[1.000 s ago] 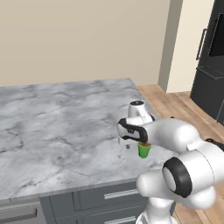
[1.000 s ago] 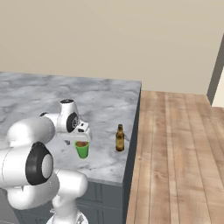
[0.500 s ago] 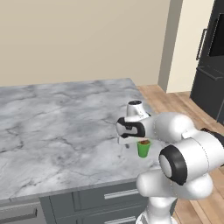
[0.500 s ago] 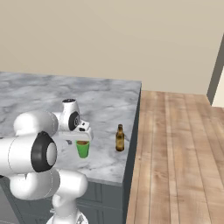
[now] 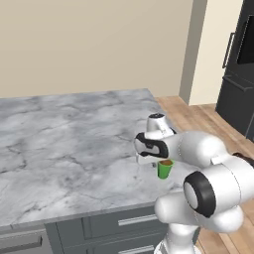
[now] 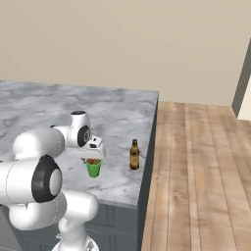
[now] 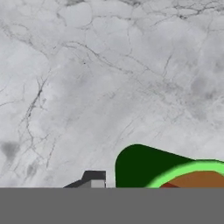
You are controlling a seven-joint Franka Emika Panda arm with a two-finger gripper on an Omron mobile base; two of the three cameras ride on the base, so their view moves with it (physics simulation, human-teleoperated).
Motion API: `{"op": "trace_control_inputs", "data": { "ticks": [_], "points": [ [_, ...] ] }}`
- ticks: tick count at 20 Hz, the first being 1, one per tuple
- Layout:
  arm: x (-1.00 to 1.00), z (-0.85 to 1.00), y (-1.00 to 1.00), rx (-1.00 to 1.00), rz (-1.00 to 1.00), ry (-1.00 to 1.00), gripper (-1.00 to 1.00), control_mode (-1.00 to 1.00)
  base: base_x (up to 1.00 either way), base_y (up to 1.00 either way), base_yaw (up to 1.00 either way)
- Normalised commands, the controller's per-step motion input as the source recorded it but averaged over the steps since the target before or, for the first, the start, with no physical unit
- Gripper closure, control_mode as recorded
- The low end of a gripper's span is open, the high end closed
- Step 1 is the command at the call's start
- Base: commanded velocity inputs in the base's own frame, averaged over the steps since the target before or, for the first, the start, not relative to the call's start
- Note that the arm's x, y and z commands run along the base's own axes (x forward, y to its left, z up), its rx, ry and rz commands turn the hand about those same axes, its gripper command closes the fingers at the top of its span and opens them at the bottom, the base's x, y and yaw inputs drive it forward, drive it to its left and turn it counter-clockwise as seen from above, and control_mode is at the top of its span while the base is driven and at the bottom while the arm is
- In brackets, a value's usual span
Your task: Place the microwavable item in the microwave. Then, close the microwave door and press the start button.
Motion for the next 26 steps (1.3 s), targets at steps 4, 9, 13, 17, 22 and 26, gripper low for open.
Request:
{"op": "trace_control_inputs", "data": {
  "ticks": [4, 9, 13, 17, 22, 26],
  "points": [
    [-0.19, 0.00, -0.04, 0.01, 0.00, -0.02, 1.00, -1.00, 0.00, 0.00, 0.00],
    [-0.56, 0.20, 0.00, 0.00, 0.02, -0.11, 1.00, -1.00, 0.00, 0.00, 0.00],
    [-0.84, 0.70, -0.01, 0.00, 0.05, -0.20, 1.00, -1.00, 0.00, 0.00, 0.00],
    [-0.74, 1.00, -0.05, 0.00, 0.01, -0.16, 1.00, -1.00, 0.00, 0.00, 0.00],
    [-0.32, 1.00, -0.31, 0.00, 0.00, -0.11, 1.00, -1.00, 0.00, 0.00, 0.00],
    [-0.14, 1.00, -0.33, 0.00, 0.00, -0.03, 1.00, -1.00, 0.00, 0.00, 0.00]
  ]
}}
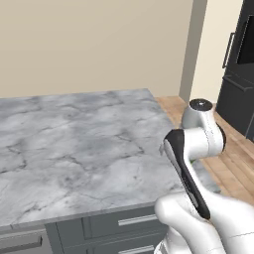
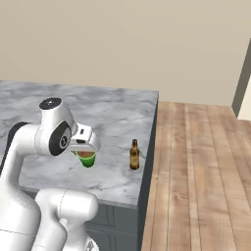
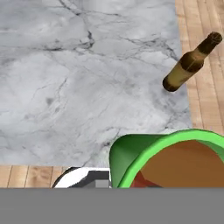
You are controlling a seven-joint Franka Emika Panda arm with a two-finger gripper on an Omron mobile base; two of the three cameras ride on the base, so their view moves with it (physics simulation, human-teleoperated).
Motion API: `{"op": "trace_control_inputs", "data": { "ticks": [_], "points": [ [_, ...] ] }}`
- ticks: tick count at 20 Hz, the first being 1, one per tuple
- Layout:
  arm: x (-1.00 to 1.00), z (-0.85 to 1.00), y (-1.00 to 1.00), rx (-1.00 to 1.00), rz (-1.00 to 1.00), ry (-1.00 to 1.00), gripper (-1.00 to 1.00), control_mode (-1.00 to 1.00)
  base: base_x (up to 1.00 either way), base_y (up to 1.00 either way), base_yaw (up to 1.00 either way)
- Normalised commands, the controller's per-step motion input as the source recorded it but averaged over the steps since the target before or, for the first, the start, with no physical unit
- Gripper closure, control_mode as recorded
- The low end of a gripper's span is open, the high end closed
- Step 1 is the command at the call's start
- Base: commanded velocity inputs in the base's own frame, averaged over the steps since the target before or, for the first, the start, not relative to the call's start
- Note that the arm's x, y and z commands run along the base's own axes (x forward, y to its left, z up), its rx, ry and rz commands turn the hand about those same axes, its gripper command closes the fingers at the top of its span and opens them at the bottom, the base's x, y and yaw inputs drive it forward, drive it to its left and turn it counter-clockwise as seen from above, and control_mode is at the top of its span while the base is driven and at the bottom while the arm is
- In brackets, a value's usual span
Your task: Place the microwavable item in the microwave. Then, close the microwave door and press the start button.
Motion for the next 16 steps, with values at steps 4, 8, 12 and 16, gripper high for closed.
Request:
{"op": "trace_control_inputs", "data": {
  "ticks": [4, 8, 12, 16],
  "points": [
    [-0.02, 0.77, -0.09, 0.00, 0.00, 0.04, 1.00, -1.00, 0.00, 0.00, 0.00],
    [0.07, 0.04, 0.53, -0.09, 0.00, 0.29, 1.00, -1.00, 0.00, 0.00, 0.00],
    [0.00, -0.23, 0.14, -0.03, 0.01, 0.03, 1.00, -1.00, 0.00, 0.00, 0.00],
    [0.00, -0.30, 0.08, -0.01, 0.00, 0.01, 1.00, -1.00, 0.00, 0.00, 0.00]
  ]
}}
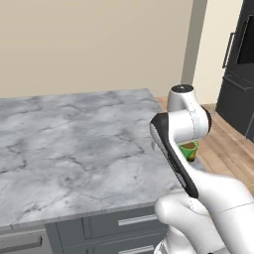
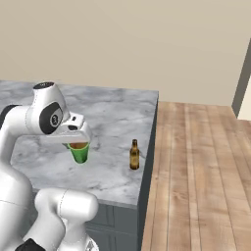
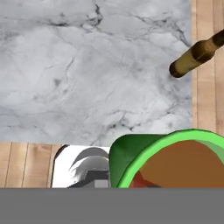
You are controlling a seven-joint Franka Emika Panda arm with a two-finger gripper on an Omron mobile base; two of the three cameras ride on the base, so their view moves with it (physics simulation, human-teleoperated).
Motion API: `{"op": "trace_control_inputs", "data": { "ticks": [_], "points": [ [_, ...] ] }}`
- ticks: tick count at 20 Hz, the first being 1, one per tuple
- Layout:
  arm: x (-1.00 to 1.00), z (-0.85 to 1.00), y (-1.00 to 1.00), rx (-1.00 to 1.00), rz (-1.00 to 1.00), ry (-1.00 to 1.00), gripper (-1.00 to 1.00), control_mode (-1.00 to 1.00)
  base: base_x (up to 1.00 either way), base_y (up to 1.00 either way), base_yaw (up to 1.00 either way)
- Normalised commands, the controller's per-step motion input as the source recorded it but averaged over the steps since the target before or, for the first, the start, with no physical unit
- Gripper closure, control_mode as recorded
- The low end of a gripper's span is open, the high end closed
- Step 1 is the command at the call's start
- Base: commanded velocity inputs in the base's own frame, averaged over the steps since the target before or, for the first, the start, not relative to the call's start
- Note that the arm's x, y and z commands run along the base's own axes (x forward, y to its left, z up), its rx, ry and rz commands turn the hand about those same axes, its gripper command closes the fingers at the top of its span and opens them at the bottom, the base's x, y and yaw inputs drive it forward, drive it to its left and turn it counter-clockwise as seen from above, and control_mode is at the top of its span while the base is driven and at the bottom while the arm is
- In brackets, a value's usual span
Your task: Place the microwavable item in the microwave. Then, close the microwave door and press the start button.
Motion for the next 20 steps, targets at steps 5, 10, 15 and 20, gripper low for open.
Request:
{"op": "trace_control_inputs", "data": {
  "ticks": [5, 10, 15, 20],
  "points": [
    [-0.15, -0.20, -0.01, -0.01, -0.05, 0.07, 1.00, 1.00, -0.59, -0.54, -0.18],
    [0.00, 0.00, 0.00, 0.00, 0.00, 0.00, 1.00, 1.00, -0.76, -1.00, -0.33],
    [0.00, 0.00, 0.00, 0.00, 0.00, 0.00, 1.00, 1.00, -0.09, -1.00, -0.30],
    [0.00, 0.00, 0.00, 0.00, 0.00, 0.00, 1.00, 1.00, 0.64, -1.00, -0.31]
  ]
}}
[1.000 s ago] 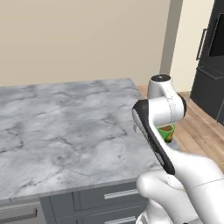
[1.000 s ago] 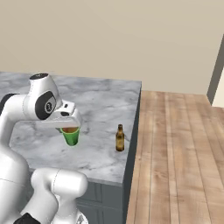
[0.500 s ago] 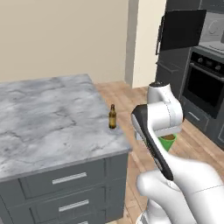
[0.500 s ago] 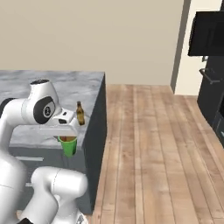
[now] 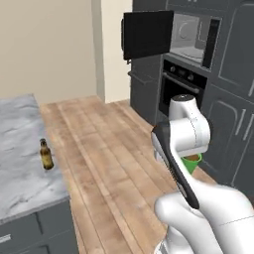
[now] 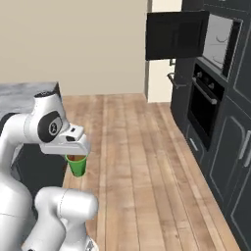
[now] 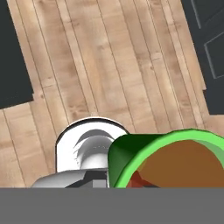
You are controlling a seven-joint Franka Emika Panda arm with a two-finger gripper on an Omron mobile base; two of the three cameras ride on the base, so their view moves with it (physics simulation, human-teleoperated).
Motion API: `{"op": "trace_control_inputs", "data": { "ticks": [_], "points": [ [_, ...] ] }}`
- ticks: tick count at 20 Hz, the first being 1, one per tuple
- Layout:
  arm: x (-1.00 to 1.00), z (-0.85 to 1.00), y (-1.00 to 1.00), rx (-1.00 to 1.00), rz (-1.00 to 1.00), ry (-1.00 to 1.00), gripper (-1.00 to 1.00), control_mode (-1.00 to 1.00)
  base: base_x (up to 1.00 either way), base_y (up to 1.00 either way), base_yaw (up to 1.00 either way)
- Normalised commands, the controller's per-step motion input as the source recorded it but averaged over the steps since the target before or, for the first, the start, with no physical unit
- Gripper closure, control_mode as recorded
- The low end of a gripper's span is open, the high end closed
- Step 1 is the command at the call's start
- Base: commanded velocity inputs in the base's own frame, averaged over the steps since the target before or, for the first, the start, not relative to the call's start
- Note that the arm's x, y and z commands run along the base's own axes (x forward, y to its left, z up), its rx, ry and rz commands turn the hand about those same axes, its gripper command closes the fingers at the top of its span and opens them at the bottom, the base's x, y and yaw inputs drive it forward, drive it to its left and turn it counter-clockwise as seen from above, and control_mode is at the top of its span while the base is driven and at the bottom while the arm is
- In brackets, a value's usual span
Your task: Place the microwavable item in the microwave. Then, close the microwave door and press the start button.
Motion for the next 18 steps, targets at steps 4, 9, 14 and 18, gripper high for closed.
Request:
{"op": "trace_control_inputs", "data": {
  "ticks": [4, 9, 14, 18],
  "points": [
    [0.00, 0.00, 0.00, 0.00, 0.00, 0.00, 1.00, 1.00, 1.00, -0.99, -0.37],
    [0.00, 0.00, 0.00, 0.00, 0.00, 0.00, 1.00, 1.00, 1.00, -0.48, -0.40],
    [0.00, 0.00, 0.00, 0.00, 0.00, 0.00, 1.00, 1.00, 1.00, 0.05, -0.31],
    [0.00, 0.00, 0.00, 0.00, 0.00, 0.00, 1.00, 1.00, 1.00, 0.49, -0.35]
  ]
}}
